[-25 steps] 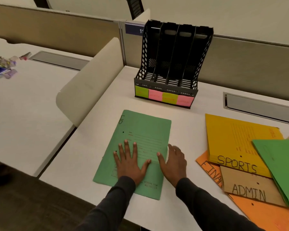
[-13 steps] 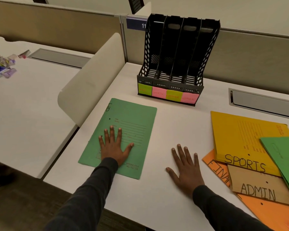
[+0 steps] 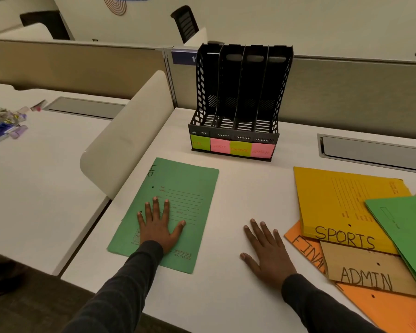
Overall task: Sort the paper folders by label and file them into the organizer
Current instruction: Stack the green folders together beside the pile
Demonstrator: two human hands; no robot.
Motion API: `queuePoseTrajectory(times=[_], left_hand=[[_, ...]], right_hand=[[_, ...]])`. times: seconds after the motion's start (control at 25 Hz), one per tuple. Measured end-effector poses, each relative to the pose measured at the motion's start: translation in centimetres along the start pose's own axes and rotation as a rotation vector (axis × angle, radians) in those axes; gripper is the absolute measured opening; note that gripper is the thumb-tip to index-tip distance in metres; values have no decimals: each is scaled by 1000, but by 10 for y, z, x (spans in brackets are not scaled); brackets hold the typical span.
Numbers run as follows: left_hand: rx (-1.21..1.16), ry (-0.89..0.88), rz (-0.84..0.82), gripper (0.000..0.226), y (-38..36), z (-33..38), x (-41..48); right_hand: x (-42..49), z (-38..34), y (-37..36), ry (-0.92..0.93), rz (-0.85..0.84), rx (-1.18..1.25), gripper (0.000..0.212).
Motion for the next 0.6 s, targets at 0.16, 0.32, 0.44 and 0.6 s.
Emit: queuePoseTrajectory(times=[0.16,0.32,0.44,0.6], left_hand=[[-71,123,-49,84,9,38,-10],[-140,37,-73,79,2,121,-45],[-189,-113,-114,80,-10,196,-81],[-264,-310,-94,81,-12,286,-129]], right_hand=[[-18,6,9,-18,-23,90,76],[-51,17,25,20,-73,126,73],[-80,33,43,10,-52,149,61],[-124,72,70,-40,58,156,45]])
Point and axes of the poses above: each hand's wrist, its own x-axis towards the middle knuckle, its own y-axis out of the back of the hand, z = x × y, the point moved 4 cm from there along x, towards the middle knuckle, and after that the axes turned 3 degrees about y, right-handed, at the moved point
